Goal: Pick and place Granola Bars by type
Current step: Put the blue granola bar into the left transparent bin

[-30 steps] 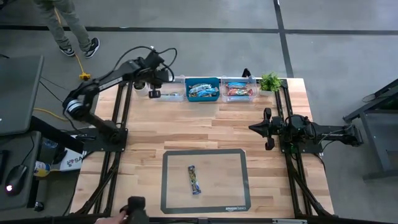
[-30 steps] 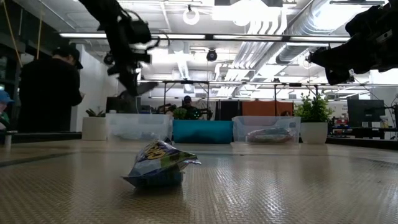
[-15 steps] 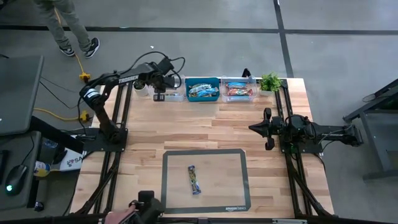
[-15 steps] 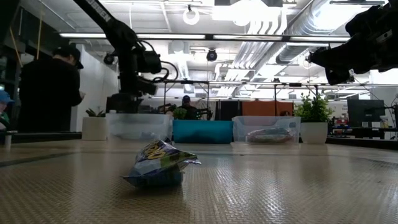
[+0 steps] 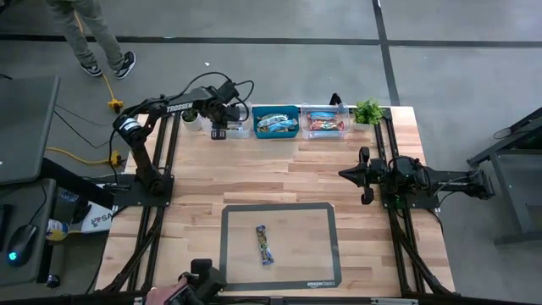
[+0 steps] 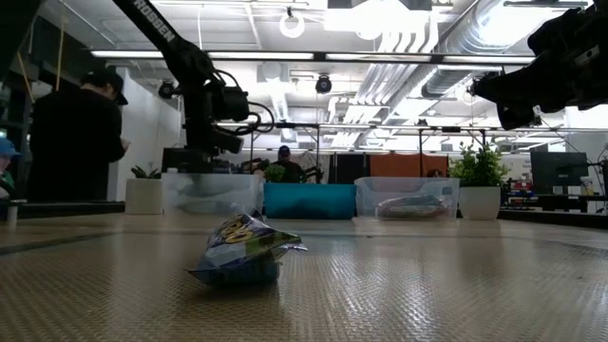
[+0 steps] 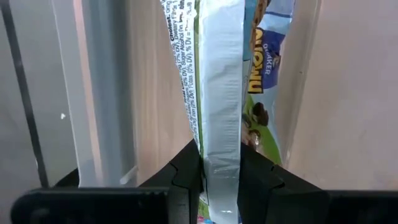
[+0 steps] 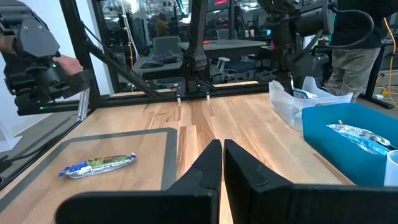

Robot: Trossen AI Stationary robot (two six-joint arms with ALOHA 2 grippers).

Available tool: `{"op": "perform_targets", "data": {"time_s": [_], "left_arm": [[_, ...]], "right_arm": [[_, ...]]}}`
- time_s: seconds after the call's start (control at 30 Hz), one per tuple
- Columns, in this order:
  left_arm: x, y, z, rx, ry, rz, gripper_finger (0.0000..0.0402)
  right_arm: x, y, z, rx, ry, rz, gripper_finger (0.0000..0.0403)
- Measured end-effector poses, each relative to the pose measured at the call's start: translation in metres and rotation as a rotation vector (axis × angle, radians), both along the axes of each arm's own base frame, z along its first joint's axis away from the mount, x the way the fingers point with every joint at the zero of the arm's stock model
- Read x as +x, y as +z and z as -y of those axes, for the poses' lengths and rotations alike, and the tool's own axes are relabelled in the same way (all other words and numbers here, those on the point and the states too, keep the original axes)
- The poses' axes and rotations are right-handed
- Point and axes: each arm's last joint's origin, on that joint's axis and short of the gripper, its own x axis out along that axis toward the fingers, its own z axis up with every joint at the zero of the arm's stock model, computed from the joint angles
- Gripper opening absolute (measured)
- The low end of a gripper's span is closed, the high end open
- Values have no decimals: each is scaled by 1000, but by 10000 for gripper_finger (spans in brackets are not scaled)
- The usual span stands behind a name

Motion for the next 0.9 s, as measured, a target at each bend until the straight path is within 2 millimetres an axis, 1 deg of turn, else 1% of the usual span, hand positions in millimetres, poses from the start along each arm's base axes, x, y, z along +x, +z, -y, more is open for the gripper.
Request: {"op": "perform_targets", "data": {"time_s": [0.23,0.6,0.67,0.77,0.83,0.9], "left_arm": [[0,0,0,-4,25,7,79],[0,1,0,-10,72,21,141],[0,5,-1,-11,96,21,148],[4,18,-4,-4,128,43,151],[5,29,-6,8,168,76,152],[8,45,-7,2,230,136,152]], "right_arm": [[0,0,0,0,-1,0,0],[0,0,0,0,0,0,0],[0,0,0,0,0,0,0],[0,0,0,0,0,0,0],[0,0,0,0,0,0,0],[0,0,0,0,-1,0,0]]}}
